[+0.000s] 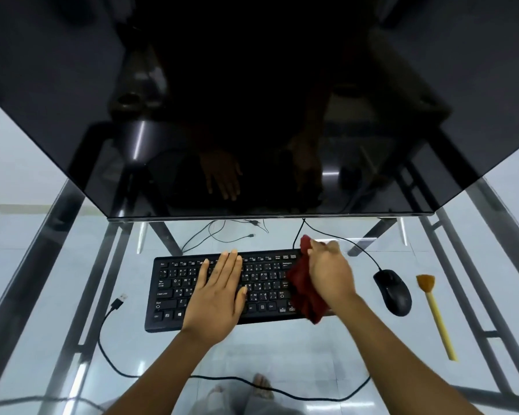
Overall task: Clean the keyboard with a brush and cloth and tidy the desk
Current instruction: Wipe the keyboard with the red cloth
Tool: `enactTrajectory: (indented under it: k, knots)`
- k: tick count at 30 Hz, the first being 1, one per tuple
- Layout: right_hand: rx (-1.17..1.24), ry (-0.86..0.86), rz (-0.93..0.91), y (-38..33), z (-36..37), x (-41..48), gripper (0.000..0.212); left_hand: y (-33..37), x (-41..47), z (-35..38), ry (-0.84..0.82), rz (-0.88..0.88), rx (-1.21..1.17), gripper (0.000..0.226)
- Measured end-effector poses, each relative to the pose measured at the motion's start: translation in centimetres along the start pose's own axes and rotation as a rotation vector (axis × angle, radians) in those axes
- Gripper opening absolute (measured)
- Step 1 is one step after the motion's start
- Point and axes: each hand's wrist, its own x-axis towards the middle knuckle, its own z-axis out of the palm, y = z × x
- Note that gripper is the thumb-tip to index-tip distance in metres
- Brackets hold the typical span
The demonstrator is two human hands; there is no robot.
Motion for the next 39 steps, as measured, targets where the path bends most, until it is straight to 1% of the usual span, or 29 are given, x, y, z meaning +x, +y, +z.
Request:
enactTrajectory:
  k: [2,4,5,7,8,9,10,12,14,15,16,17,18,19,21,23,24,25,27,28,29,30,32,33,34,36,37,38,39]
  knots:
    - [0.116,-0.053,-0.128,-1.8,0.9,-1.4,0.036,0.0,0.0,0.0,-0.003,-0.004,-0.002,0.06]
    - [0.107,-0.146,-0.342,-3.6,0.9,-3.5,0.04,0.0,0.0,0.0,-0.003,0.0,-0.004,0.06]
    - [0.075,-0.164,-0.428,-3.8,0.5,-3.7,0.035,0.1,0.0,0.0,-0.002,0.004,-0.004,0.06]
    - [0.056,-0.132,-0.319,-2.6,-0.3,-2.0,0.025,0.0,0.1,-0.1,0.003,0.003,-0.002,0.06]
    - [0.047,-0.087,-0.214,-1.9,-0.4,-1.1,0.026,0.0,0.1,-0.1,0.004,0.002,-0.001,0.06]
    - [0.004,-0.049,-0.161,-1.7,-0.5,-0.8,0.029,0.0,0.1,-0.1,0.004,0.0,0.001,0.06]
    - [-0.015,-0.058,-0.167,-2.1,-0.5,-1.4,0.03,0.0,0.0,-0.1,0.003,-0.003,0.001,0.06]
    - [0.065,-0.179,-0.345,-3.4,0.1,-4.1,0.028,0.1,-0.1,-0.1,0.007,-0.005,-0.005,0.06]
    - [-0.006,-0.283,-0.589,-3.9,0.0,-6.2,0.037,0.0,0.0,0.0,0.006,0.001,-0.011,0.061]
    - [-0.012,-0.263,-0.577,-2.9,0.1,-5.9,0.041,0.0,0.0,0.0,0.007,0.003,-0.011,0.061]
    - [0.035,-0.238,-0.477,-1.7,0.0,-5.0,0.041,0.0,0.0,0.0,0.009,0.003,-0.012,0.062]
    - [0.014,-0.178,-0.41,-0.4,-0.1,-4.3,0.04,0.0,0.1,0.0,0.012,0.002,-0.014,0.062]
    - [0.038,-0.132,-0.272,0.2,0.0,-4.0,0.04,0.0,0.0,0.0,0.012,0.001,-0.017,0.062]
    - [0.007,-0.105,-0.235,0.1,-0.1,-4.1,0.04,0.1,0.0,0.0,0.013,0.001,-0.014,0.061]
    - [0.045,-0.181,-0.3,-0.4,0.2,-5.7,0.035,0.0,-0.1,0.1,0.013,-0.003,-0.007,0.061]
    - [0.044,-0.277,-0.522,-1.5,0.1,-7.9,0.038,-0.1,-0.1,0.1,0.012,0.0,-0.019,0.061]
    - [0.041,-0.271,-0.556,-1.4,-0.4,-8.0,0.038,-0.2,-0.1,0.2,0.01,0.002,-0.023,0.061]
    - [0.049,-0.262,-0.428,-0.8,-0.9,-7.7,0.034,-0.2,-0.1,0.2,0.008,0.003,-0.022,0.061]
    - [0.266,-0.147,-0.068,1.4,-1.3,-6.3,0.025,-0.1,0.0,0.2,0.009,0.005,-0.018,0.061]
    - [0.252,-0.129,0.045,1.6,-1.8,-6.0,0.027,-0.1,0.0,0.2,0.014,0.005,-0.02,0.061]
    - [0.145,-0.137,0.062,2.1,-1.6,-5.9,0.03,0.0,0.0,0.2,0.019,0.005,-0.022,0.061]
    - [0.057,-0.136,-0.021,2.2,-1.1,-6.5,0.031,-0.1,-0.1,0.2,0.022,0.004,-0.022,0.06]
    - [0.015,-0.142,-0.304,1.5,0.0,-7.8,0.037,-0.2,-0.1,0.3,0.023,0.008,-0.023,0.06]
    - [0.019,-0.169,-0.392,1.1,-0.2,-8.2,0.038,-0.2,-0.1,0.3,0.023,0.008,-0.025,0.06]
    - [0.018,-0.188,-0.313,1.1,-0.6,-8.0,0.038,-0.2,-0.1,0.2,0.023,0.009,-0.027,0.06]
    - [0.096,-0.029,-0.06,2.9,-0.8,-5.9,0.032,-0.1,0.0,0.2,0.02,0.009,-0.03,0.06]
    - [0.078,-0.017,0.037,3.6,-1.1,-4.8,0.027,-0.1,0.0,0.2,0.018,0.008,-0.032,0.06]
    - [0.045,0.056,0.113,4.1,-1.0,-4.1,0.024,0.0,0.0,0.2,0.017,0.008,-0.033,0.06]
    - [0.041,0.046,0.15,4.0,-0.8,-3.6,0.024,0.0,0.0,0.2,0.013,0.007,-0.027,0.06]
